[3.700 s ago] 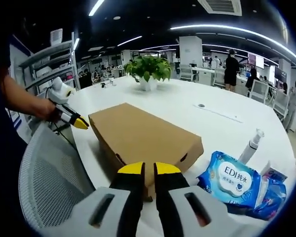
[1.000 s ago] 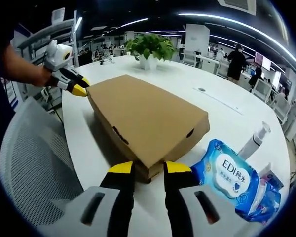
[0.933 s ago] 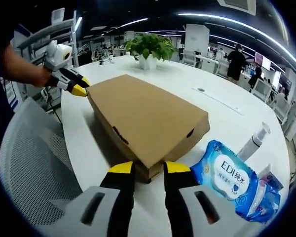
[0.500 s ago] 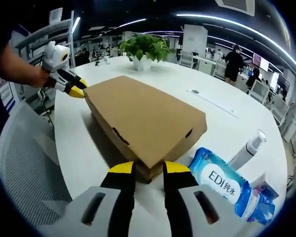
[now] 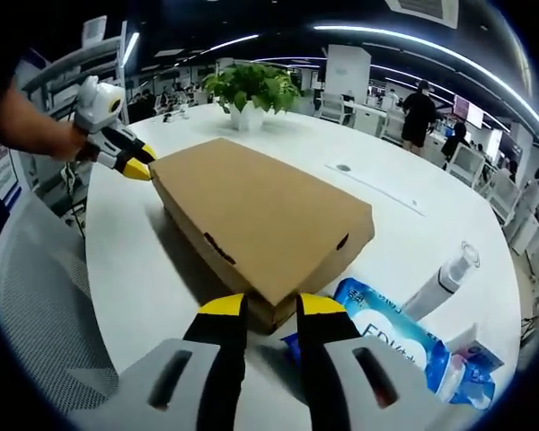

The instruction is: Operate the shoe box by opening the lid, removing the specified soft item, and placing it in the target area until the item is outside and the box remains undamaged.

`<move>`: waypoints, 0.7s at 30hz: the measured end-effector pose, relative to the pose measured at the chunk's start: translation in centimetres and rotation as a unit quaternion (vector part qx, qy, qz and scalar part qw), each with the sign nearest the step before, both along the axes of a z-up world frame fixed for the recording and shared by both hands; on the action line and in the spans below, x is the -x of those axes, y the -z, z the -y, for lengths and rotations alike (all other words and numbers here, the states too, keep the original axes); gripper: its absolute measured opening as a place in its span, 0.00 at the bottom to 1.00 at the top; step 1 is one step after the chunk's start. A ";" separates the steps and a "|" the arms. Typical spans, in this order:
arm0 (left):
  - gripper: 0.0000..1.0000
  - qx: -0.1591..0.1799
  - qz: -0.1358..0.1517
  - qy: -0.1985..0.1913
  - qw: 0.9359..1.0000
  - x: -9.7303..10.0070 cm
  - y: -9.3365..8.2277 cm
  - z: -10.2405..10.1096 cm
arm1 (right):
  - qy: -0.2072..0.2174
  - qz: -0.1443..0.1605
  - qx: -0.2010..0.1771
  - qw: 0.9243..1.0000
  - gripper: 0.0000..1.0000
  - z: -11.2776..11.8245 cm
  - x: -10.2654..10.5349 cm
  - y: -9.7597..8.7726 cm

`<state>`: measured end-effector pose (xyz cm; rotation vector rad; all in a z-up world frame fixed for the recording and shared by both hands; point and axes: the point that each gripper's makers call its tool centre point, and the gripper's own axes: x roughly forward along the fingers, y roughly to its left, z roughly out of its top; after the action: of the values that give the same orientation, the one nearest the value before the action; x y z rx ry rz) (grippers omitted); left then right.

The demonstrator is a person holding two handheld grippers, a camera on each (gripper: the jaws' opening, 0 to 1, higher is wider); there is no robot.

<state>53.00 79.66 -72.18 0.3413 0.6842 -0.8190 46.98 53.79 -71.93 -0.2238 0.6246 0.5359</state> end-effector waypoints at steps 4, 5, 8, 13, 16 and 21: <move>0.19 0.002 -0.003 -0.002 1.000 0.0 0.2 -0.1 | 0.001 0.001 -0.001 1.000 0.18 0.1 -0.1 0.0; 0.19 0.000 -0.007 -0.001 1.000 0.2 0.4 -0.2 | 0.002 0.001 0.000 1.000 0.18 0.0 -0.1 0.0; 0.18 0.002 -0.008 -0.003 1.000 0.2 0.5 -0.4 | 0.001 0.000 0.002 1.000 0.17 0.1 0.0 0.1; 0.19 0.004 -0.010 -0.005 1.000 0.4 0.4 -0.3 | 0.011 -0.005 -0.008 1.000 0.12 0.4 0.3 -0.2; 0.19 -0.002 -0.020 -0.005 1.000 0.8 0.4 -0.5 | 0.017 -0.003 -0.017 1.000 0.15 0.4 0.7 -0.5; 0.24 0.017 -0.027 -0.024 0.999 1.6 -1.0 -1.0 | 0.019 0.001 -0.024 1.000 0.17 0.3 2.1 -1.4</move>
<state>51.41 80.62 -71.22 0.2732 0.7253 -0.7960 44.88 53.46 -70.56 -0.1674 0.6123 0.5130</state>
